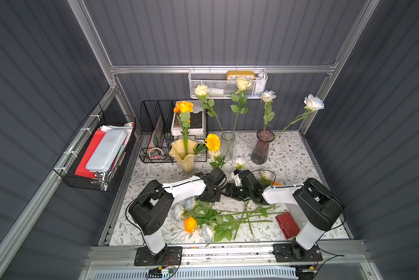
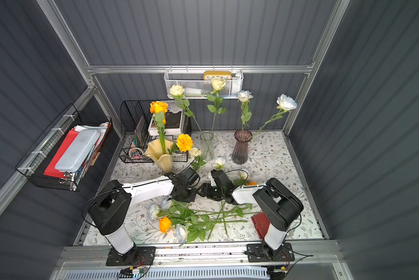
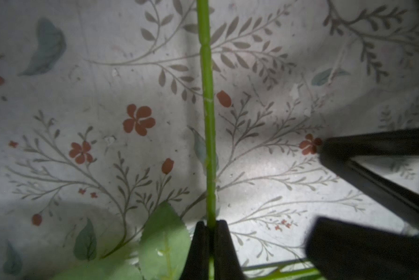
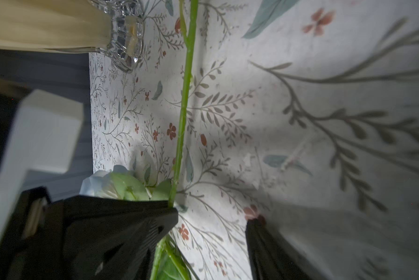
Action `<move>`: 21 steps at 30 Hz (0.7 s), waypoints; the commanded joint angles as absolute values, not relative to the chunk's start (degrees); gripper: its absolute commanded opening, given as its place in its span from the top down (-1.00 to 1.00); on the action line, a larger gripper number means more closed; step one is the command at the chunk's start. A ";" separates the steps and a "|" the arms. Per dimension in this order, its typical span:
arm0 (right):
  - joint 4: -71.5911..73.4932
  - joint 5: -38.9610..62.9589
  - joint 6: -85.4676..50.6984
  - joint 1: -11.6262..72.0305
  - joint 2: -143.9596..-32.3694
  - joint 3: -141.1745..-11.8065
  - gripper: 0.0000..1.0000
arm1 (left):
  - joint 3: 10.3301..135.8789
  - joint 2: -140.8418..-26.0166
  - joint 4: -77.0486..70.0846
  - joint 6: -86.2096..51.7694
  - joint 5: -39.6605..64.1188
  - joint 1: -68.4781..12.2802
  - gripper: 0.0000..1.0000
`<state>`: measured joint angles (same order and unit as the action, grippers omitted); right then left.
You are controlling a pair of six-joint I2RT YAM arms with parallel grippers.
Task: Arrange the flowers in different vases according to their colors
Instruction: Pick up the flower at the center of the board.
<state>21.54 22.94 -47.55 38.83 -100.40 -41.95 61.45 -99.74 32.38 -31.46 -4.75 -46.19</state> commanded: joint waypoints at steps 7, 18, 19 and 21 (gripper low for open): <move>31.36 25.04 -51.85 39.84 -107.08 -46.68 -0.25 | 60.93 -95.36 32.83 -29.38 -2.87 -46.14 1.00; 27.83 23.48 -48.89 39.91 -110.54 -53.40 0.69 | 59.76 -93.96 31.55 -28.56 -0.48 -46.15 1.00; 27.26 23.16 -48.56 39.99 -110.07 -53.44 0.77 | 59.70 -93.88 31.46 -28.56 -0.57 -46.15 1.00; 26.34 22.03 -47.79 39.91 -108.28 -52.45 0.89 | 59.52 -93.16 31.18 -28.94 -1.20 -46.14 1.00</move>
